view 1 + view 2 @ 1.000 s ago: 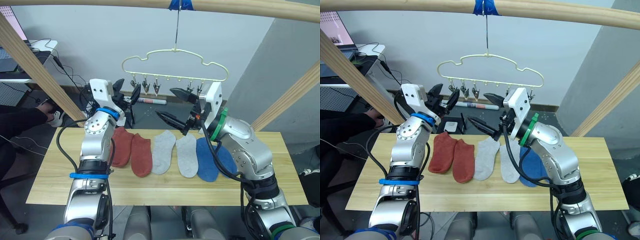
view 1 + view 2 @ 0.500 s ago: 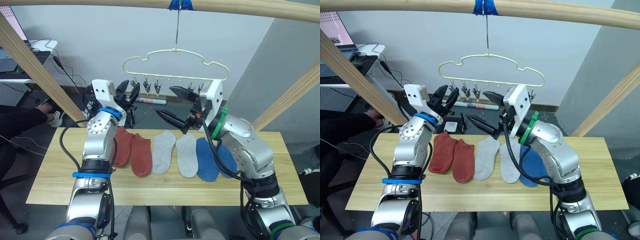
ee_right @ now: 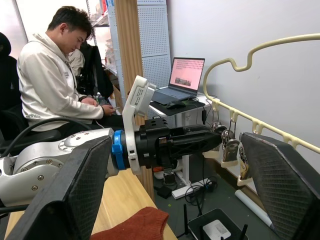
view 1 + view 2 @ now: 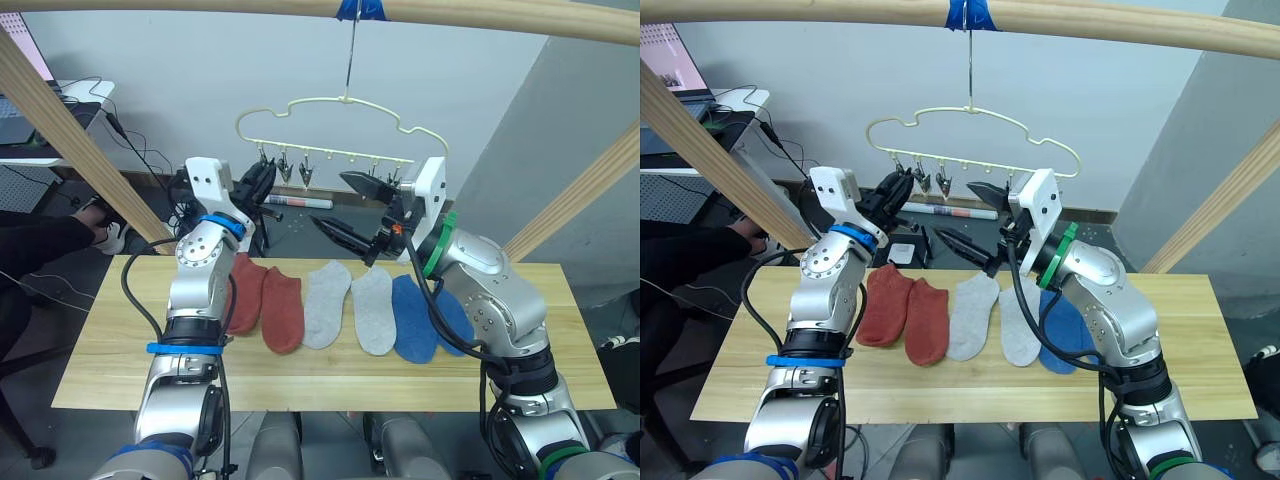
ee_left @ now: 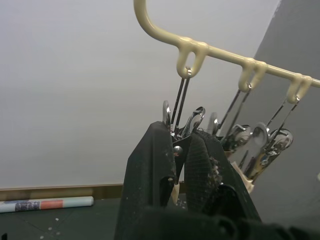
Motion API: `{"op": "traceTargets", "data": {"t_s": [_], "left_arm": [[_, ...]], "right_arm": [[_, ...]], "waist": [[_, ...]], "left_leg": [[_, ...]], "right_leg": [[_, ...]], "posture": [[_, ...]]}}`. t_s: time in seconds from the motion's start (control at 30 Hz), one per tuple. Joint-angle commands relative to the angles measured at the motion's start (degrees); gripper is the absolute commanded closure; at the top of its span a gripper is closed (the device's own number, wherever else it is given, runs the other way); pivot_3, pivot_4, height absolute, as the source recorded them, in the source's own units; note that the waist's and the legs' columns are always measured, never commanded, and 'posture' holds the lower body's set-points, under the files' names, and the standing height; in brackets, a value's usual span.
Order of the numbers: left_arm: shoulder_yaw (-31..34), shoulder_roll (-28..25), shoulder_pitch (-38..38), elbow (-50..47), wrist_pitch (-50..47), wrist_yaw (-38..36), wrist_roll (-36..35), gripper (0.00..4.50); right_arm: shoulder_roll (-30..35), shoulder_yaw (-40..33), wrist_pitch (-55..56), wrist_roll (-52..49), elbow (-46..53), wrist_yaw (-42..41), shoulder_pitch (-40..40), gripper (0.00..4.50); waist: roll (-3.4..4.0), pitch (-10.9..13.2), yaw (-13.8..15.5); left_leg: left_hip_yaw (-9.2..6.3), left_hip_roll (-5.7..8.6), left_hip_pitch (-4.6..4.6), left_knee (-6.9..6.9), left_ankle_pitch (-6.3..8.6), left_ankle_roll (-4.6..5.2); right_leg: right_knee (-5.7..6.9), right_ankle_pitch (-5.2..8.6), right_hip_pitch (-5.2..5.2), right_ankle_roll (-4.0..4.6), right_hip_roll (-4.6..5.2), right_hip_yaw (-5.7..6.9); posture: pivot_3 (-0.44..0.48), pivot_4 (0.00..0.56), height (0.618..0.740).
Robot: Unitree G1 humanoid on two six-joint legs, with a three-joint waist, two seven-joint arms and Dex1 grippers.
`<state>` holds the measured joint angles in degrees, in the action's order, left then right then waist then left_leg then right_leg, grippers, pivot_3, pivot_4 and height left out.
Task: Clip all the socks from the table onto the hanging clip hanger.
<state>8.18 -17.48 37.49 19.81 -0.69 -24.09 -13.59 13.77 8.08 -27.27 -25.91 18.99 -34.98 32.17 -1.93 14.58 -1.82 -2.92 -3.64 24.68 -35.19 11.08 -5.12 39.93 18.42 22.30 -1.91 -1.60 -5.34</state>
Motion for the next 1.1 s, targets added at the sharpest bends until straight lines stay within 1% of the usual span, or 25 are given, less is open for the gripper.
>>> {"op": "traceTargets", "data": {"t_s": [0.03,0.1,0.17,0.37,0.7,1.1], "left_arm": [[0.03,-0.95,-0.03,-2.54,0.37,1.41,1.59,4.18],[-0.16,-0.78,-0.19,-2.59,0.59,1.48,1.76,4.18],[-0.18,-0.55,-0.34,-2.83,1.26,1.3,1.71,3.45],[0.03,-0.26,0.16,-2.76,0.9,2.0,1.77,1.82],[0.23,0.16,1.58,-1.46,1.52,2.78,1.6,1.82],[0.43,0.87,2.0,-0.93,1.74,2.08,0.97,1.82]], "right_arm": [[0.18,-0.39,0.23,-0.87,2.1,-0.54,0.59,0.22],[0.22,-0.38,0.27,-0.84,1.95,-0.63,0.79,0.22],[0.25,-0.39,0.3,-0.83,1.85,-0.72,0.92,0.22],[0.41,-0.29,0.33,-0.76,1.79,-0.88,1.02,0.22],[0.66,-0.29,0.5,-0.47,1.86,-0.84,0.87,0.22],[1.06,-0.3,0.43,-0.6,2.11,-0.82,0.95,0.22]], "waist": [[0.0,0.0,0.01],[0.0,0.0,0.02],[0.0,0.0,0.03],[0.0,0.0,0.03],[0.0,0.0,0.01],[0.0,0.0,-0.01]], "left_leg": [[0.0,0.0,0.0,0.0,0.0,0.0],[0.0,0.0,0.0,0.0,0.0,0.0],[0.0,0.0,0.0,0.0,0.0,0.0],[-0.01,0.0,0.0,0.0,0.0,0.0],[-0.01,0.0,0.0,0.0,0.0,0.0],[-0.01,0.01,0.0,0.0,0.0,-0.01]], "right_leg": [[0.0,0.0,0.0,0.0,0.0,0.0],[0.0,0.0,0.0,0.0,0.0,0.0],[0.0,0.0,0.0,0.0,0.0,0.0],[0.0,0.0,0.0,0.0,0.0,0.01],[0.0,0.0,0.0,0.0,0.0,0.01],[0.0,0.0,0.0,0.0,0.0,0.01]], "posture": [[-0.011,0.238,0.74],[-0.011,0.238,0.74],[-0.01,0.239,0.74],[-0.012,0.239,0.74],[-0.019,0.235,0.74],[-0.023,0.23,0.74]]}}
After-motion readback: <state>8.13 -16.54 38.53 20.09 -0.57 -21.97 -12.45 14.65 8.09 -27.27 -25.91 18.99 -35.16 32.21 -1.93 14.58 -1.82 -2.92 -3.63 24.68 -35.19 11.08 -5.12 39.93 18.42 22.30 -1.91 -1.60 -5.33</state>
